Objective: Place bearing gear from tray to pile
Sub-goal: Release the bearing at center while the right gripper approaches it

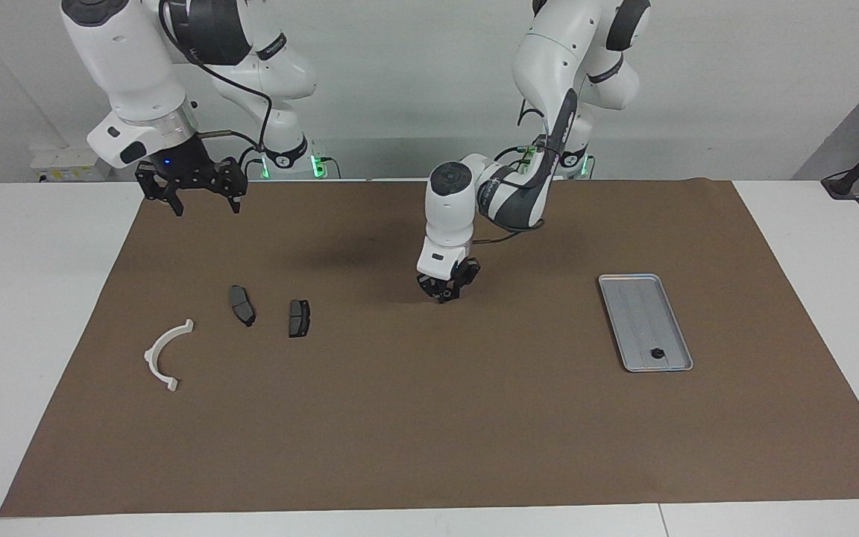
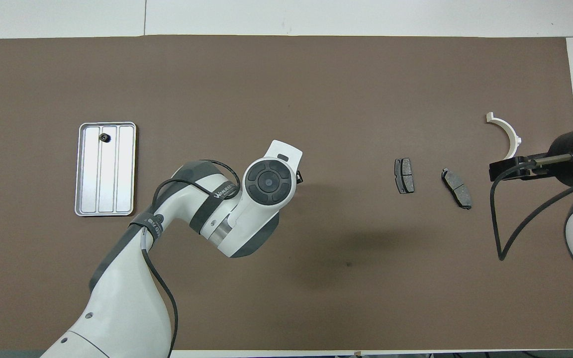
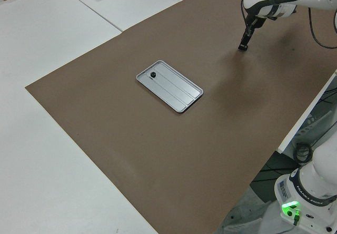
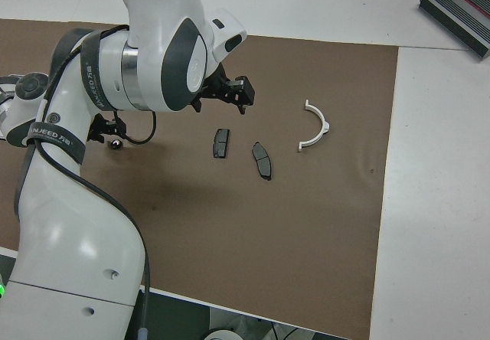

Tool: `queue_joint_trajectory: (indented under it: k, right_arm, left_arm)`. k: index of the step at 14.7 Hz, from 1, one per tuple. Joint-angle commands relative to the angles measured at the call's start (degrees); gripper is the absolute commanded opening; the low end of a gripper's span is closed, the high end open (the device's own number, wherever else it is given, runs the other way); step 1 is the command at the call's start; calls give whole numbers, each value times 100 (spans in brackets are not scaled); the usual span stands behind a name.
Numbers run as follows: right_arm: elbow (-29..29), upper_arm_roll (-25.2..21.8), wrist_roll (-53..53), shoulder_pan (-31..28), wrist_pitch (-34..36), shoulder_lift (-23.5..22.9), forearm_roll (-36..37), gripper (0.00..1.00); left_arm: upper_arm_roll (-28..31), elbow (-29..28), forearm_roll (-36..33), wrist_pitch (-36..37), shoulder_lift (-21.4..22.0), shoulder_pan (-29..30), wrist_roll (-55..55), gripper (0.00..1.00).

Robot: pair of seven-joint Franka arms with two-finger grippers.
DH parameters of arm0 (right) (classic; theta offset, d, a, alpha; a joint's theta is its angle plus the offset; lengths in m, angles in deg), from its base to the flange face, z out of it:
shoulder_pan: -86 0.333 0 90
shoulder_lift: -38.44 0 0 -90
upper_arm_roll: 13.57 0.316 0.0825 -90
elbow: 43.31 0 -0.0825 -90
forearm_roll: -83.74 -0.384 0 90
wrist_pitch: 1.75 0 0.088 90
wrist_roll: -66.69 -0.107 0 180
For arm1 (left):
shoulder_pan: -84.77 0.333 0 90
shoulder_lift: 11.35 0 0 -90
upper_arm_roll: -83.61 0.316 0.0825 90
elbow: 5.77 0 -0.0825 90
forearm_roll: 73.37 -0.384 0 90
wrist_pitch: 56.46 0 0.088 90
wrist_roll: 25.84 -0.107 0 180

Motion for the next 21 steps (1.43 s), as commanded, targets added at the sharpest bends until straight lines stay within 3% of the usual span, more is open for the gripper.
queue_joint_trajectory:
  k: [1,5,11,16,21]
  right_arm:
    - [322,33,-214,-18,-155,218,-28,100]
    - [428,51,-749,271,-313,174,-28,100]
    - [437,51,-2840,1299,-734,-212,-28,100]
    - [419,59,-4149,2099,-1454,-818,-45,100]
    - [323,51,-5266,2802,-2307,-1592,-98,100]
  left_arm:
    - [45,614,-124,874,330,470,-610,100]
    - [45,1116,577,1912,734,1489,-2411,100]
    - [45,1389,773,3012,1016,2878,-4986,100]
    - [98,1302,1071,2996,1095,3836,-6755,100]
    - [107,653,1072,2181,1201,4181,-7188,100]
